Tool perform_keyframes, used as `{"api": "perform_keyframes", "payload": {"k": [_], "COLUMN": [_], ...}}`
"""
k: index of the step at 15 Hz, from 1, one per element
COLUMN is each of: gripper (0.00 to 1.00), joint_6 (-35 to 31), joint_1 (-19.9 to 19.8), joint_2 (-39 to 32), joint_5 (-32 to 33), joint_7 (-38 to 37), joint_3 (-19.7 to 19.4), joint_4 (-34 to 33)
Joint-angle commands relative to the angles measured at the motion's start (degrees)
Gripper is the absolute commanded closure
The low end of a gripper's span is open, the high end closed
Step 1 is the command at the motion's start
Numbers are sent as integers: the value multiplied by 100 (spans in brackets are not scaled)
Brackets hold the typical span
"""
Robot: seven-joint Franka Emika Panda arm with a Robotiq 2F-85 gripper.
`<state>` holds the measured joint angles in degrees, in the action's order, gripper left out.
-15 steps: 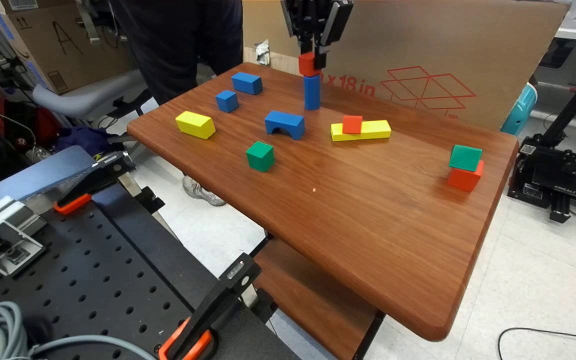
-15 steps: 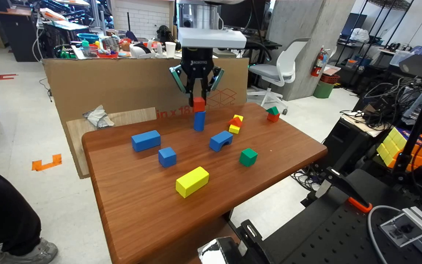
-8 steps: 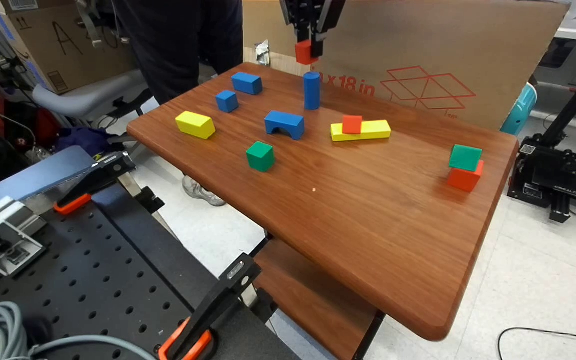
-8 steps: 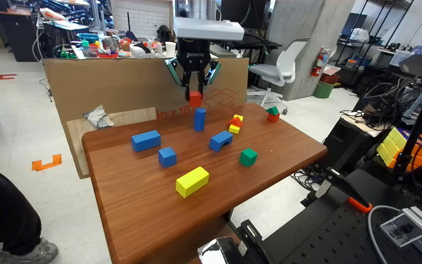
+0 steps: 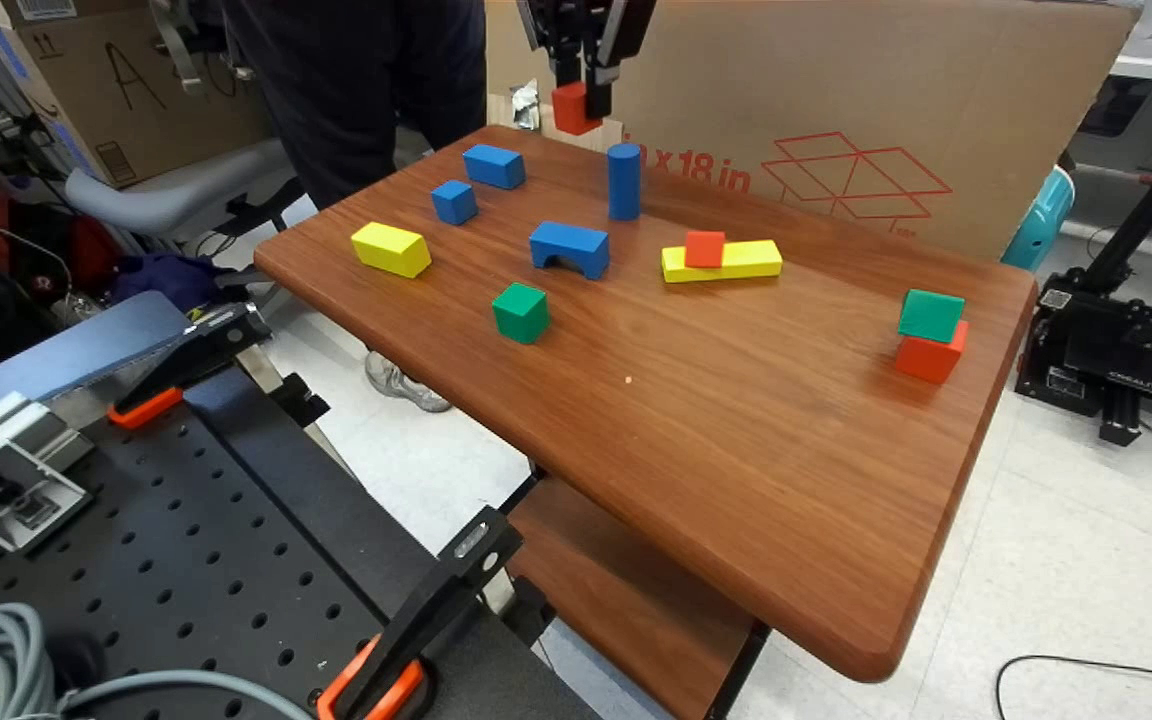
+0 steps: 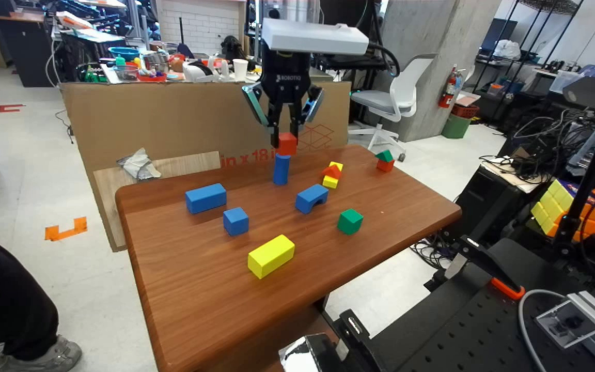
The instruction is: Move the orange cube from the top of the cylindrical block to the top of the block directly in front of it
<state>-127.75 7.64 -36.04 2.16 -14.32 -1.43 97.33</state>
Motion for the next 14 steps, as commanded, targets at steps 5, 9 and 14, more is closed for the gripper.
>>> {"api": "perform_keyframes", "payload": {"k": [5, 9, 14], "gripper": [92, 92, 92], "joint_6": [-104, -76, -72], "joint_1": [-110, -150, -160], "joint_2": [249, 208, 173], "joint_5": [57, 220, 716], "joint_7": [274, 690, 1244], "joint_3": [21, 8, -27], "joint_4": [629, 777, 866]}}
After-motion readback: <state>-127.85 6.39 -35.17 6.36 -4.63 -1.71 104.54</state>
